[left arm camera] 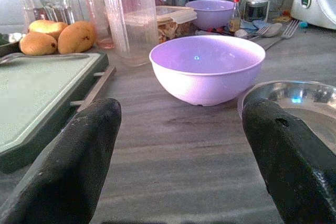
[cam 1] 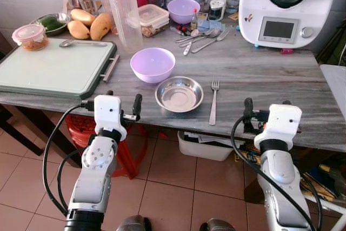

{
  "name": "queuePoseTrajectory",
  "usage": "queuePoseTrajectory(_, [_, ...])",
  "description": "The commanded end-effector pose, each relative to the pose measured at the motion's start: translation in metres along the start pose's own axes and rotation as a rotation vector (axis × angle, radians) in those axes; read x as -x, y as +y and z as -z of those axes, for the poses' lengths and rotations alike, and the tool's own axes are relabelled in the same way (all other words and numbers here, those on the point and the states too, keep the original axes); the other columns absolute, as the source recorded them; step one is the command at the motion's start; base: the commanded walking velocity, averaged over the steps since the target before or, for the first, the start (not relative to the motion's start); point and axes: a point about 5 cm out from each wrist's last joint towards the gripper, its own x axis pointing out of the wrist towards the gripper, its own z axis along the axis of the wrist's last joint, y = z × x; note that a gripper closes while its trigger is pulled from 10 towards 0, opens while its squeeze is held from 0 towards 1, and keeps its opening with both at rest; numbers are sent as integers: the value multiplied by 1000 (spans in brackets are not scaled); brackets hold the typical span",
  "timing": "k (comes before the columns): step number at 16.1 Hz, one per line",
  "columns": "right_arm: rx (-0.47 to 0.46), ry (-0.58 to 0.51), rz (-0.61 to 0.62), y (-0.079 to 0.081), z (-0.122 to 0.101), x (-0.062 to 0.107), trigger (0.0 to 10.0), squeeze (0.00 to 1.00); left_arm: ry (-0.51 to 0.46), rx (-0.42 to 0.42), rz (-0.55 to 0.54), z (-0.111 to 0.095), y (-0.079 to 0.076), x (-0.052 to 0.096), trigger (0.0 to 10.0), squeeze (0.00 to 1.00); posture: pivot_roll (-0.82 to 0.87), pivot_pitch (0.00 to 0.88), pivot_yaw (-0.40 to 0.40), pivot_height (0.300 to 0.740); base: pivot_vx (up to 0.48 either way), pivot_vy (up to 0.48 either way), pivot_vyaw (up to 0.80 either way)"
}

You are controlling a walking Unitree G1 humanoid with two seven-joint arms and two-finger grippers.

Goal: Setting the table

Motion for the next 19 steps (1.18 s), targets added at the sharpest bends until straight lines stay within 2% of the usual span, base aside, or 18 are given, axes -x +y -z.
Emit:
queuePoseTrajectory(1, [-23,-14,-18,2,-5,2,10000,0,12,-7,-9,1,2,1,10000,0,-67,0,35,740,0,0,0])
queuePoseTrajectory(3, [-37,-4,-28,2,-4,2,10000,0,15,-7,-7,2,2,1,10000,0,-67,0,33,740,0,0,0])
queuePoseTrajectory(10, [-36,1,-39,2,-4,-1,10000,0,21,-8,-6,3,1,2,10000,0,-66,0,30,740,-287,0,-700])
queuePoseTrajectory(19, [-37,-11,-52,3,-4,-4,10000,0,36,-16,0,6,2,3,10000,0,-66,0,37,740,-250,0,0])
